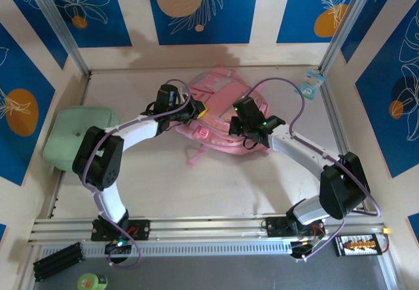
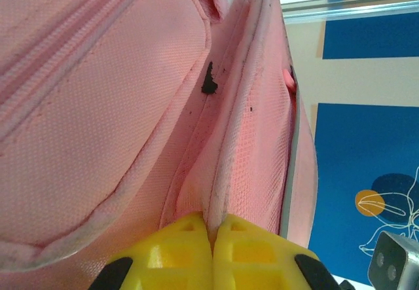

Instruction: Pack books, pencil case, and school supplies into a backpack

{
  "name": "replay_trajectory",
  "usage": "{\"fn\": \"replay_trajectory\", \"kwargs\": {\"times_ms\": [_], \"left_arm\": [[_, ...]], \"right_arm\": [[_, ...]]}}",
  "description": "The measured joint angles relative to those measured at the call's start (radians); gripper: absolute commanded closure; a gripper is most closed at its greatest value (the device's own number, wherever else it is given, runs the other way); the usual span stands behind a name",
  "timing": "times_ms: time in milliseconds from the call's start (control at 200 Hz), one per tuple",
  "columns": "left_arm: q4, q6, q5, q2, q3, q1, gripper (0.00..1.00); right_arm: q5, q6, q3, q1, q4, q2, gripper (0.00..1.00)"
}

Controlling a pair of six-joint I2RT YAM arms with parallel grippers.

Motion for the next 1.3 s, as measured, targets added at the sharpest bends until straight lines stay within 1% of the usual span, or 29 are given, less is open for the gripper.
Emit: {"fn": "replay_trajectory", "kwargs": {"times_ms": [55,125,220,245,330,460,485,545,635,690,785,850,900,1015,1150,1300], "left_arm": [[0.000,0.007,0.008,0.004,0.000,0.011,1.00],[-0.001,0.015,0.011,0.006,0.000,0.021,1.00],[-0.002,0.033,0.011,0.006,0.000,0.030,1.00],[-0.002,0.035,0.011,0.006,0.000,0.031,1.00],[-0.002,0.043,0.016,0.006,0.000,0.035,1.00],[-0.003,0.063,0.030,0.006,-0.002,0.045,1.00],[-0.007,0.069,0.034,0.006,-0.002,0.048,1.00],[-0.016,0.088,0.048,0.006,-0.002,0.060,0.91],[-0.051,0.139,0.067,0.005,-0.002,0.090,0.67],[-0.087,0.167,0.068,-0.001,-0.003,0.121,0.56],[-0.173,0.235,0.046,-0.041,-0.017,0.173,0.43],[-0.225,0.274,0.019,-0.095,-0.041,0.211,0.39],[-0.257,0.298,0.002,-0.148,-0.068,0.239,0.37],[-0.288,0.303,-0.017,-0.249,-0.130,0.294,0.35],[-0.290,0.287,-0.020,-0.284,-0.183,0.315,0.35],[-0.291,0.261,-0.029,-0.284,-0.211,0.315,0.43]], "right_arm": [[-0.052,-0.031,0.003,-0.013,0.012,0.010,0.87],[-0.085,-0.053,0.015,-0.019,0.017,0.032,0.81],[-0.101,-0.074,0.030,-0.020,0.012,0.056,0.79],[-0.101,-0.076,0.034,-0.020,0.010,0.059,0.81],[-0.103,-0.089,0.044,-0.020,0.003,0.064,0.90],[-0.097,-0.091,0.050,-0.019,0.000,0.064,1.00],[-0.095,-0.086,0.051,-0.020,-0.001,0.064,1.00],[-0.106,-0.083,0.056,-0.031,-0.003,0.064,1.00],[-0.168,-0.113,0.074,-0.039,-0.003,0.067,1.00],[-0.190,-0.136,0.093,-0.031,-0.002,0.076,1.00],[-0.220,-0.169,0.150,0.008,-0.005,0.126,1.00],[-0.247,-0.184,0.201,0.041,-0.008,0.180,1.00],[-0.270,-0.192,0.248,0.069,-0.008,0.230,1.00],[-0.311,-0.205,0.357,0.129,-0.003,0.335,1.00],[-0.354,-0.205,0.494,0.179,0.003,0.447,1.00],[-0.391,-0.204,0.584,0.211,0.002,0.524,1.00]]}}
